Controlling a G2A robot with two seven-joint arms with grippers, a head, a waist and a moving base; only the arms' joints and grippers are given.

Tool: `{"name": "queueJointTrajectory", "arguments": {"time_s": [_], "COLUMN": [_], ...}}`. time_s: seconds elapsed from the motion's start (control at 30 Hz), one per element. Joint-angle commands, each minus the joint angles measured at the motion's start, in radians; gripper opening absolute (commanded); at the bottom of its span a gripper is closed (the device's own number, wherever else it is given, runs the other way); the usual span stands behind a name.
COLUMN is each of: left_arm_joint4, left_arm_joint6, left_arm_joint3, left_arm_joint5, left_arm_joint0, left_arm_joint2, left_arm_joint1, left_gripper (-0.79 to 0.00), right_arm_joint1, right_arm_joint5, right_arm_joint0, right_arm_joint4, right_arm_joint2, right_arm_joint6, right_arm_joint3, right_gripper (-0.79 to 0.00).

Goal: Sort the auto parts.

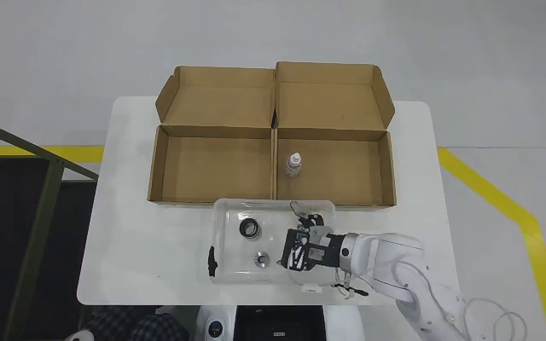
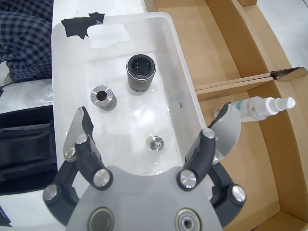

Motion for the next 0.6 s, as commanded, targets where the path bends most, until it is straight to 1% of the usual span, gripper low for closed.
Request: {"name": "queueJointTrajectory", "arguments": {"time_s": [0.0,0.2,0.33,0.4,0.47,0.5,0.57], "left_arm_joint4": [0.000,0.000,0.000,0.000,0.000,0.000,0.000], "left_arm_joint6": [0.000,0.000,0.000,0.000,0.000,0.000,0.000], "left_arm_joint3": [0.000,0.000,0.000,0.000,0.000,0.000,0.000], "left_arm_joint5": [0.000,0.000,0.000,0.000,0.000,0.000,0.000], "left_arm_joint0": [0.000,0.000,0.000,0.000,0.000,0.000,0.000], "left_arm_joint2": [0.000,0.000,0.000,0.000,0.000,0.000,0.000], "left_arm_joint1": [0.000,0.000,0.000,0.000,0.000,0.000,0.000], "left_gripper": [0.000,0.000,0.000,0.000,0.000,0.000,0.000], "right_arm_joint1": [0.001,0.003,0.003,0.003,0.003,0.002,0.001], "right_arm_joint5": [0.000,0.012,0.019,0.022,0.029,0.033,0.047], "right_arm_joint0": [-0.002,-0.005,-0.002,0.000,0.004,0.006,0.011], "right_arm_joint4": [-0.011,-0.040,-0.046,-0.049,-0.054,-0.056,-0.060], "right_arm_joint2": [-0.003,-0.009,-0.015,-0.019,-0.025,-0.028,-0.034], "right_arm_joint6": [0.001,0.025,0.059,0.079,0.100,0.111,0.133], "right_arm_joint3": [0.005,0.037,0.051,0.056,0.060,0.062,0.067], "right_gripper": [0.000,0.000,-0.018,-0.040,-0.086,-0.086,-0.111]}}
